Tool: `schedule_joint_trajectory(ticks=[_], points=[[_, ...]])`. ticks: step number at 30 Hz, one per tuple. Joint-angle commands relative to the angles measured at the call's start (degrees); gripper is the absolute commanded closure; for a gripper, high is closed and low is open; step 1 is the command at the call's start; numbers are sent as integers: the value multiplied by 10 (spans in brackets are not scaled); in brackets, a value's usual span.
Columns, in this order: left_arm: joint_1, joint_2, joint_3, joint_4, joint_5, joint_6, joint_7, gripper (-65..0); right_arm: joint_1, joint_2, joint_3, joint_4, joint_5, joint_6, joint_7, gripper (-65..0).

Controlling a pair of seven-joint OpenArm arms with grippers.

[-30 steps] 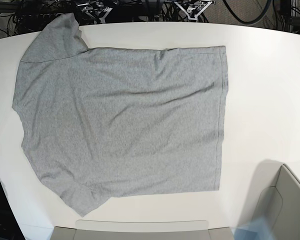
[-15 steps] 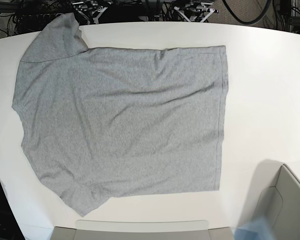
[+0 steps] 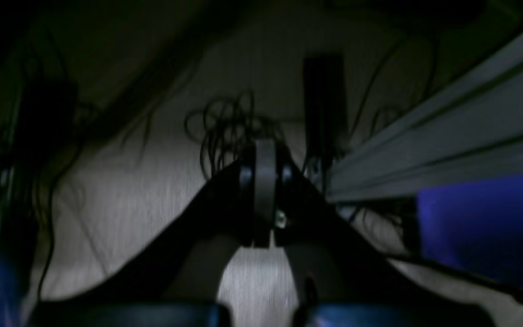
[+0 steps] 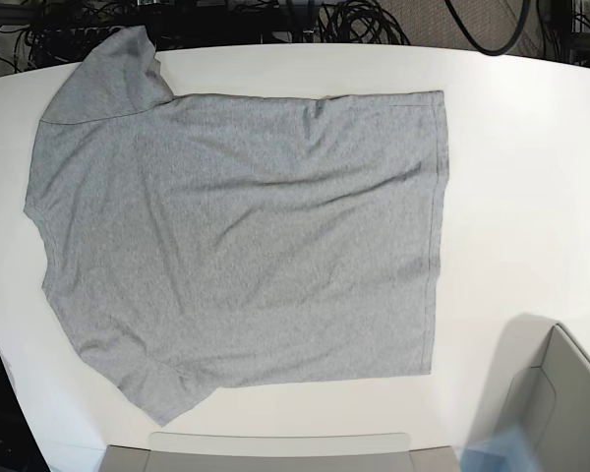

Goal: Fold the T-shirt properly

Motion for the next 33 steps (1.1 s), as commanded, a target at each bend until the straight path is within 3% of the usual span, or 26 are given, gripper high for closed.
schedule_joint_trajectory(ticks=[1,7,10,16,19,26,33], points=[[10,1,2,1,0,2,-67,-4,-18,3,1,-1,2,1,31,-5],[22,2,2,25,0,2,-80,-4,-69,11,1,3,1,1,158,-5],[56,2,2,65,0,2,-81,-4,-81,15,2,14,2,1,152,-5],[156,2,2,252,0,2,-80,-4,-132,25,2,83,5,1,154,-5],[197,2,3,345,0,2,-80,-15,-180,25,2,174,33,2,154,-6],[261,1,-2,478,0,2,-80,-112,-324,41,-4,440,77,2,153,-6],[271,1,0,499,0,2,-79,-117,-436,81,1,681,174,2,64,-7]])
